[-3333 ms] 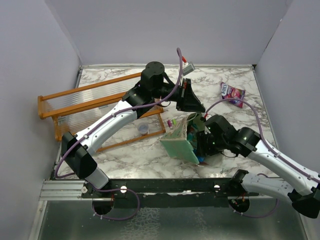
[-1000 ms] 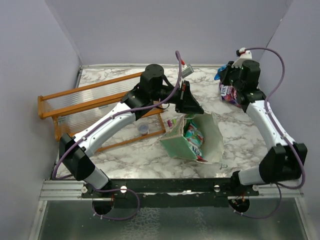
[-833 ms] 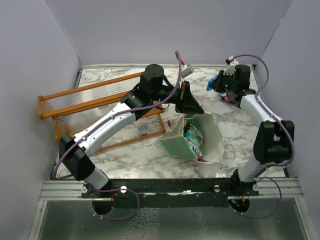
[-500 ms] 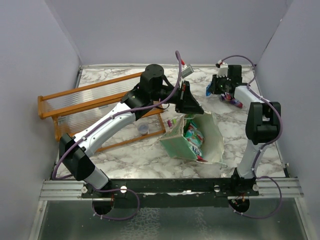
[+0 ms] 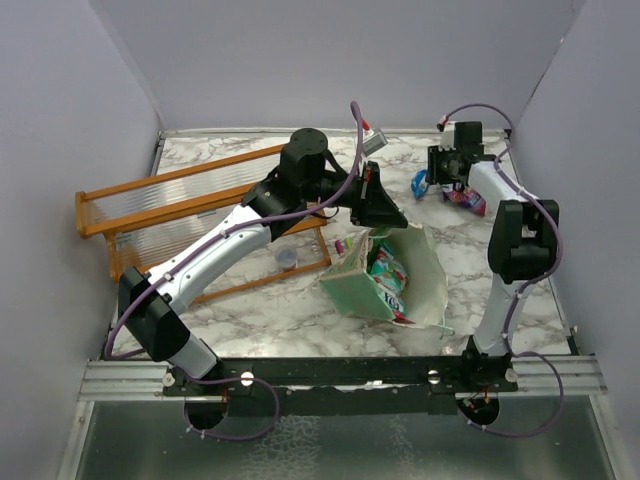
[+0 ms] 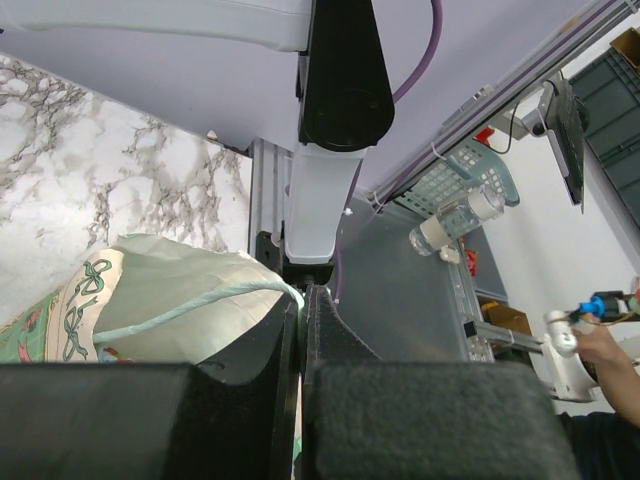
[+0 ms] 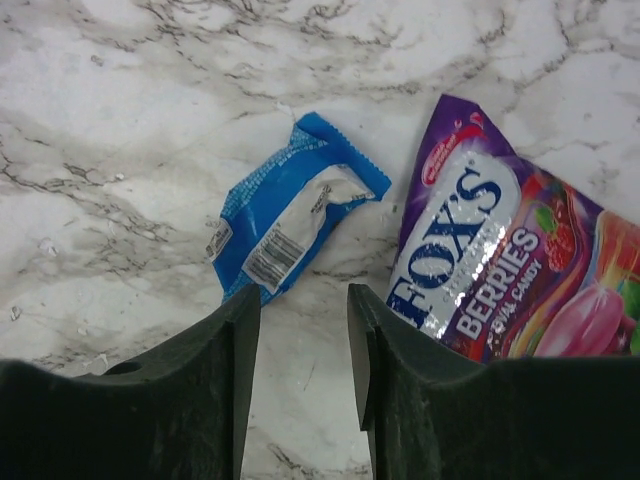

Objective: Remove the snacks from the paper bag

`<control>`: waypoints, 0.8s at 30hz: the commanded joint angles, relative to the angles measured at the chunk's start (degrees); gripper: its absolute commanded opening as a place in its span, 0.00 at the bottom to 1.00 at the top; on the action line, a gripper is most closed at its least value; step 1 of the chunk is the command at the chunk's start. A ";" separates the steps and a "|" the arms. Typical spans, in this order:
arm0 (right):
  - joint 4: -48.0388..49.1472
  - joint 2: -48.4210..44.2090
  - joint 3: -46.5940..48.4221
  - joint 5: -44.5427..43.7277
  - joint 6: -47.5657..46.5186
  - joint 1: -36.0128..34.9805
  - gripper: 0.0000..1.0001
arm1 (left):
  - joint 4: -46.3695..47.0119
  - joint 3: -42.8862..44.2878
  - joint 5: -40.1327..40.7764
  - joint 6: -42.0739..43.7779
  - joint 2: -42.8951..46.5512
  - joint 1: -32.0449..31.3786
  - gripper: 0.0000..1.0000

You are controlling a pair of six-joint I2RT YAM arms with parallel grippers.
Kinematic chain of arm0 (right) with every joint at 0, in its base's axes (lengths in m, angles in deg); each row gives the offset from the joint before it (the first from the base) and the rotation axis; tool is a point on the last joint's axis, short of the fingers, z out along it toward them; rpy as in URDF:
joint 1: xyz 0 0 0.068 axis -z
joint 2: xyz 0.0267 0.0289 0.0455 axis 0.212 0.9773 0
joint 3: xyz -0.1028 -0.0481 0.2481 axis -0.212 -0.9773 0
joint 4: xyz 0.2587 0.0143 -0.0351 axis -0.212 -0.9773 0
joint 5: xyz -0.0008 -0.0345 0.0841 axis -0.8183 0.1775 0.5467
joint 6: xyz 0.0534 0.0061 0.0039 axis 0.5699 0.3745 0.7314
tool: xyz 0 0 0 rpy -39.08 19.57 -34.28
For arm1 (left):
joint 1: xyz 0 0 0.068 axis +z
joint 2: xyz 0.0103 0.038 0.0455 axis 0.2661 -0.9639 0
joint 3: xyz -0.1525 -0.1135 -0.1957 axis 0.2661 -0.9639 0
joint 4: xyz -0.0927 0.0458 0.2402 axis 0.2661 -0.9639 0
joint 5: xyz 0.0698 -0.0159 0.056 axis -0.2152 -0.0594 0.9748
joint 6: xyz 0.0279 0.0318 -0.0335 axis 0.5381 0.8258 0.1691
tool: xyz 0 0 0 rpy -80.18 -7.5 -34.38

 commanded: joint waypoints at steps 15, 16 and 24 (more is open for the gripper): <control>5.83 -60.10 -31.81 18.94 19.57 0.22 0.55 | 1.74 -1.26 0.92 0.61 3.27 -0.37 0.00; 5.68 -63.52 -33.24 19.95 20.63 0.22 0.57 | 2.21 -1.31 0.88 0.32 3.23 -0.36 0.00; 2.08 -81.38 -40.64 42.27 27.44 -0.60 0.57 | 3.13 0.09 0.47 -0.53 2.38 -0.40 0.00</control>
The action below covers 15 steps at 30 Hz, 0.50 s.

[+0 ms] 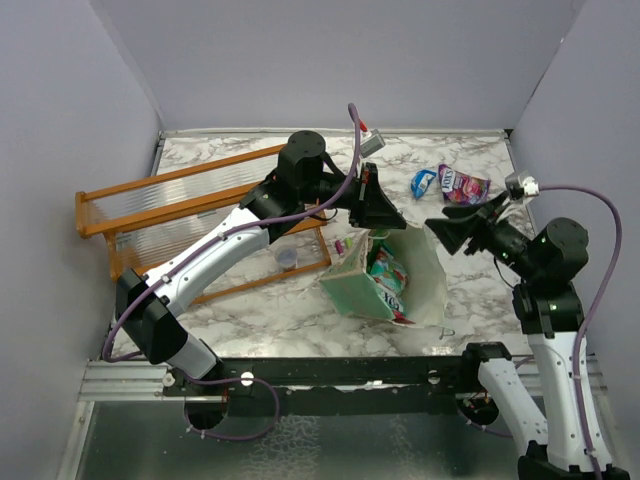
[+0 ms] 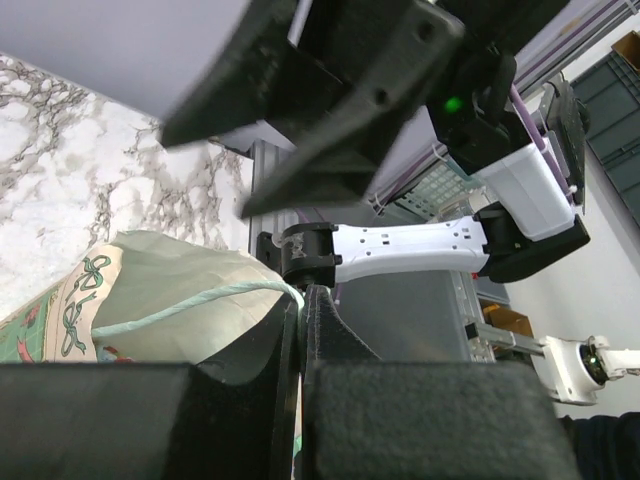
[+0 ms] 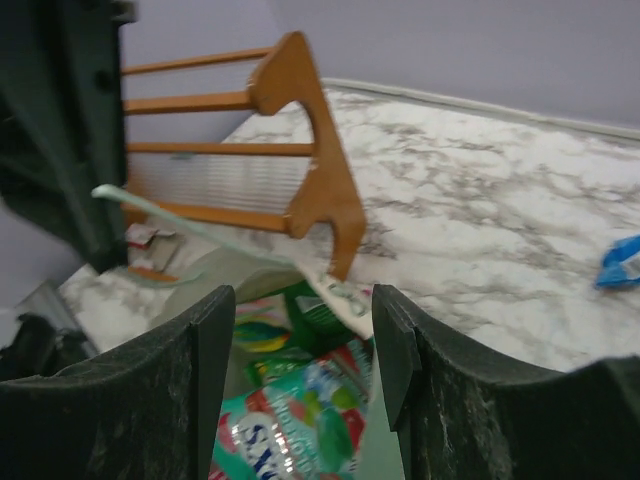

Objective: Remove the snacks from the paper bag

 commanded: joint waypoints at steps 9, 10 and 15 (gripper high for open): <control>-9.50 -6.12 -4.39 17.10 10.75 -7.49 0.58 | 3.07 1.86 0.42 -1.12 0.98 -0.38 0.00; -10.94 -4.96 -4.03 16.80 10.62 -8.03 0.58 | 3.33 1.59 0.62 -1.16 1.18 -0.43 0.00; -20.33 -0.72 1.23 8.19 8.21 -8.70 0.58 | 3.60 0.88 1.79 -1.39 1.80 -0.46 0.00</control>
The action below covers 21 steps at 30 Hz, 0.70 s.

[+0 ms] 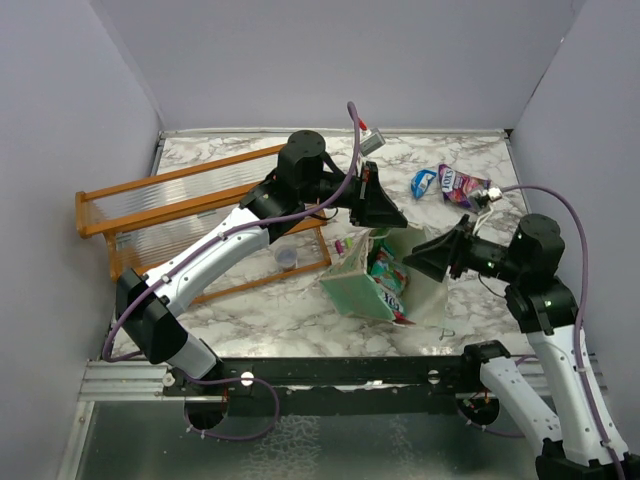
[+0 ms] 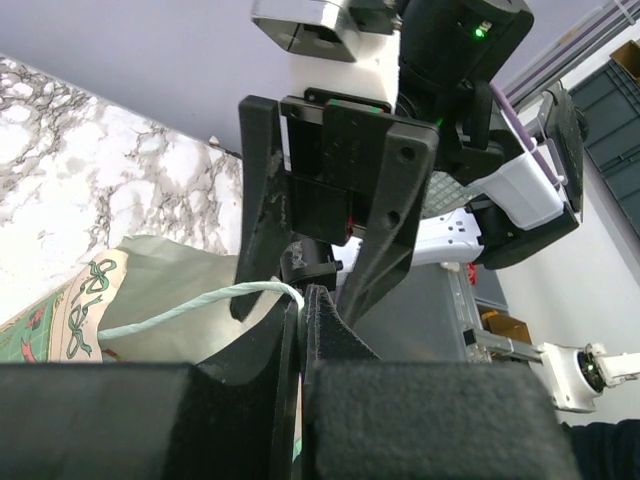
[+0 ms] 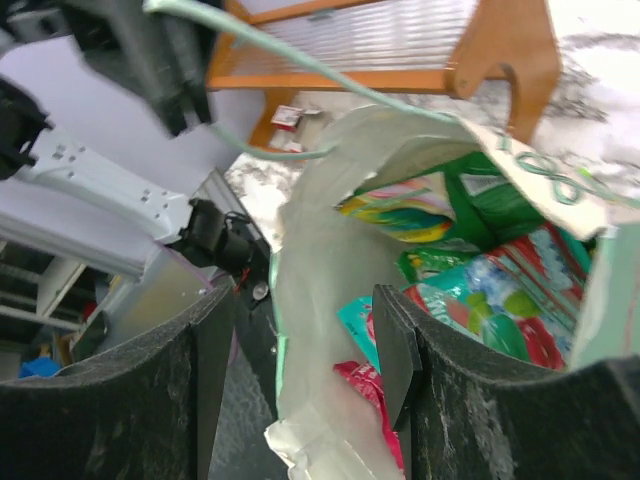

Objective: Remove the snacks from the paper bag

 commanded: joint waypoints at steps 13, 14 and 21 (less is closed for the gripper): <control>-7.32 5.66 1.95 -16.07 6.40 -1.94 0.62 | 4.40 0.85 2.20 -0.97 2.36 -0.42 0.00; -7.40 6.16 1.92 -16.56 6.74 -2.19 0.62 | 4.44 0.96 2.22 -0.98 2.45 -0.40 0.00; -6.07 7.81 2.20 -20.74 9.30 -6.25 0.56 | 4.90 1.25 2.20 -1.43 2.64 -0.41 0.00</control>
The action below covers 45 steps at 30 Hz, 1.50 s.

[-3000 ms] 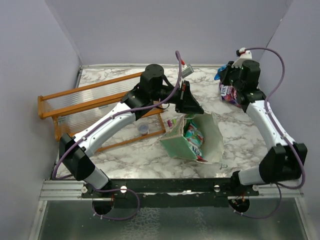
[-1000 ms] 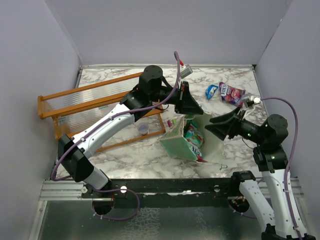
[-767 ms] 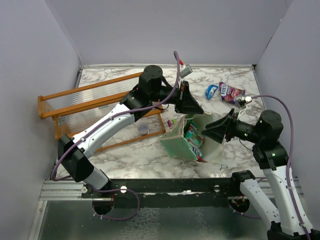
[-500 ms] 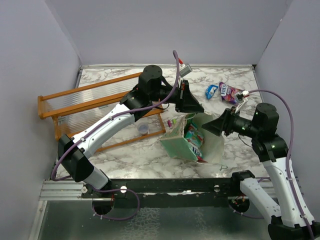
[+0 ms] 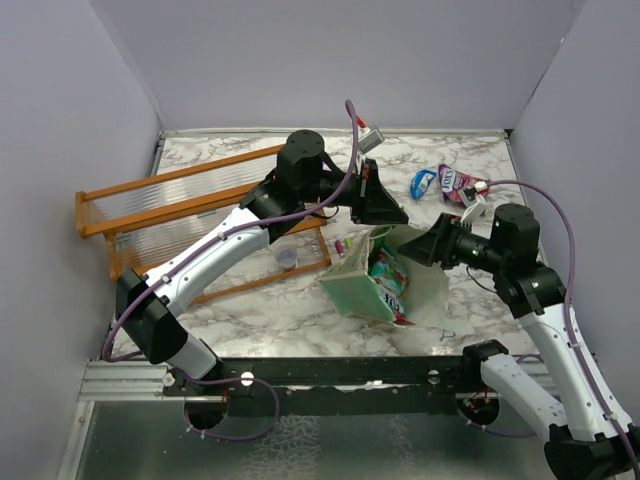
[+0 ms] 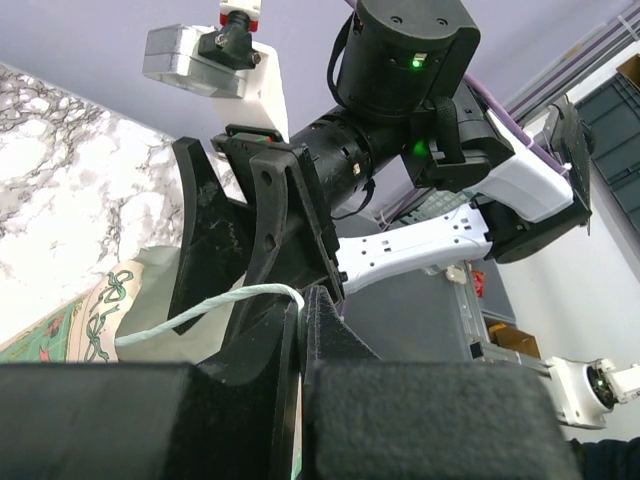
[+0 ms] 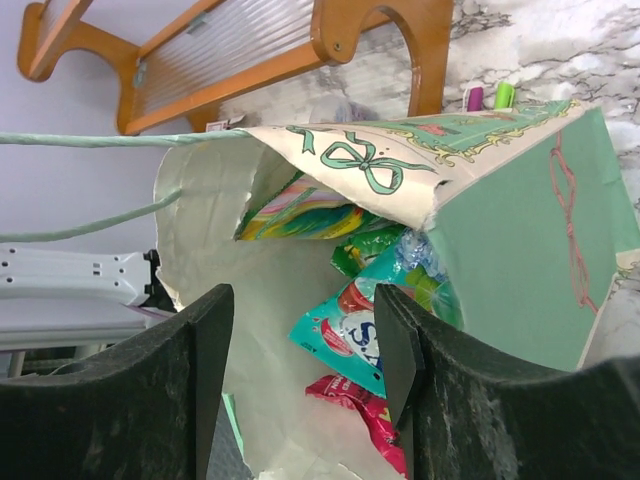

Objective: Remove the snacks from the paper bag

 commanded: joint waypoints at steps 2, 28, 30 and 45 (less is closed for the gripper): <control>1.87 0.79 0.04 -6.34 3.73 -4.57 0.56 | 3.85 1.25 0.30 -0.72 2.65 -0.35 0.00; 13.78 7.67 -3.61 -43.10 20.72 -29.93 0.55 | 2.77 2.28 -0.53 0.33 2.35 -0.34 0.00; 15.16 8.15 -4.42 -44.07 22.14 -30.60 0.55 | 2.47 2.52 -0.85 0.40 2.17 -0.38 0.00; 21.28 10.87 -10.83 -50.76 28.90 -32.07 0.52 | 2.14 1.43 -0.71 0.68 3.47 -0.36 0.00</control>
